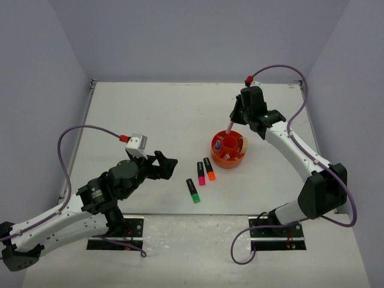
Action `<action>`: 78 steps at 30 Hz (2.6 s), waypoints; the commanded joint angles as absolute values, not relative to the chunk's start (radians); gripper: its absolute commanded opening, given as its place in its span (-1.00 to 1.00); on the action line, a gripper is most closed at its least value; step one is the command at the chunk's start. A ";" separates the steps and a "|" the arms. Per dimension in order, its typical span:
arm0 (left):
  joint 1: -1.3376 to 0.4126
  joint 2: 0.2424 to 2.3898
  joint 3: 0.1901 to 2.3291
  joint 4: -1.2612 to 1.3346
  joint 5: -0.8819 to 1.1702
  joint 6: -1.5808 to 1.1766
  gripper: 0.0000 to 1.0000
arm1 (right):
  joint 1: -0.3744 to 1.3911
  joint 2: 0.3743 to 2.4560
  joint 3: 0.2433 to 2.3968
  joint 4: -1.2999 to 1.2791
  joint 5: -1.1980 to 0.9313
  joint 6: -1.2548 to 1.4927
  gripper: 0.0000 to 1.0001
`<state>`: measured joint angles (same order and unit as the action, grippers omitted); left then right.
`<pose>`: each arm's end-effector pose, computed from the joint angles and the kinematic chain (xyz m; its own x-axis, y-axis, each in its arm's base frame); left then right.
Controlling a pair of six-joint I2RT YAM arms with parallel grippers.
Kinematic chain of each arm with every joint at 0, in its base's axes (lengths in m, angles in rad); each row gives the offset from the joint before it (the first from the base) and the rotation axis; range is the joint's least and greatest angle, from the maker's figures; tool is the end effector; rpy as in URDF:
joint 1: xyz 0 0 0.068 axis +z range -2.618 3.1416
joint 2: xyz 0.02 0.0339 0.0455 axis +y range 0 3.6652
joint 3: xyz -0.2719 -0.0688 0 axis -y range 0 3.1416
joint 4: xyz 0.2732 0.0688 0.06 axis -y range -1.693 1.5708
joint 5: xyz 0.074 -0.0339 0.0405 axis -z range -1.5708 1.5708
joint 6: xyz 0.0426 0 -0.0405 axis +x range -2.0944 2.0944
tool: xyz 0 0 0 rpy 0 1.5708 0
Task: Sort the stationery into containers
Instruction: Place the stationery in the storage box.
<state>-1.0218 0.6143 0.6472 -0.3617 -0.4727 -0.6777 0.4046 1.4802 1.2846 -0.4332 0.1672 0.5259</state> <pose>0.1078 -0.1390 0.3030 -0.4665 -0.3072 -0.8295 0.3108 0.8210 -0.4789 0.3419 0.1387 0.3218 -0.6004 0.2814 -0.7486 0.0427 0.9460 0.3213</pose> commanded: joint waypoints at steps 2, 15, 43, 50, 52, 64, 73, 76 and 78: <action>-1.020 0.634 0.651 -0.377 -0.510 -0.709 1.00 | 0.405 1.540 1.279 -0.389 0.196 0.496 -1.00; -1.020 0.647 0.611 -0.359 -0.522 -0.726 1.00 | 0.403 1.598 1.246 -0.353 0.198 0.510 -1.00; -1.020 0.668 0.570 -0.330 -0.523 -0.739 1.00 | 0.403 1.603 1.248 -0.333 0.144 0.581 -1.00; -1.020 0.655 0.563 -0.334 -0.520 -0.744 1.00 | 0.403 1.620 1.271 -0.339 0.186 0.572 -1.00; -1.020 0.650 0.557 -0.333 -0.520 -0.744 1.00 | 0.403 1.647 1.255 -0.338 0.187 0.575 -1.00; -1.020 0.680 0.551 -0.313 -0.511 -0.739 1.00 | 0.403 1.619 1.180 -0.266 0.202 0.639 -1.00; -1.020 0.672 0.542 -0.311 -0.506 -0.742 1.00 | 0.402 1.482 1.187 -0.264 0.198 0.637 -1.00; -1.020 0.668 0.540 -0.311 -0.506 -0.742 1.00 | 0.399 1.464 1.184 -0.261 0.238 0.615 -1.00; -1.020 0.666 0.540 -0.313 -0.506 -0.742 1.00 | 0.397 1.461 1.176 -0.262 0.275 0.591 -1.00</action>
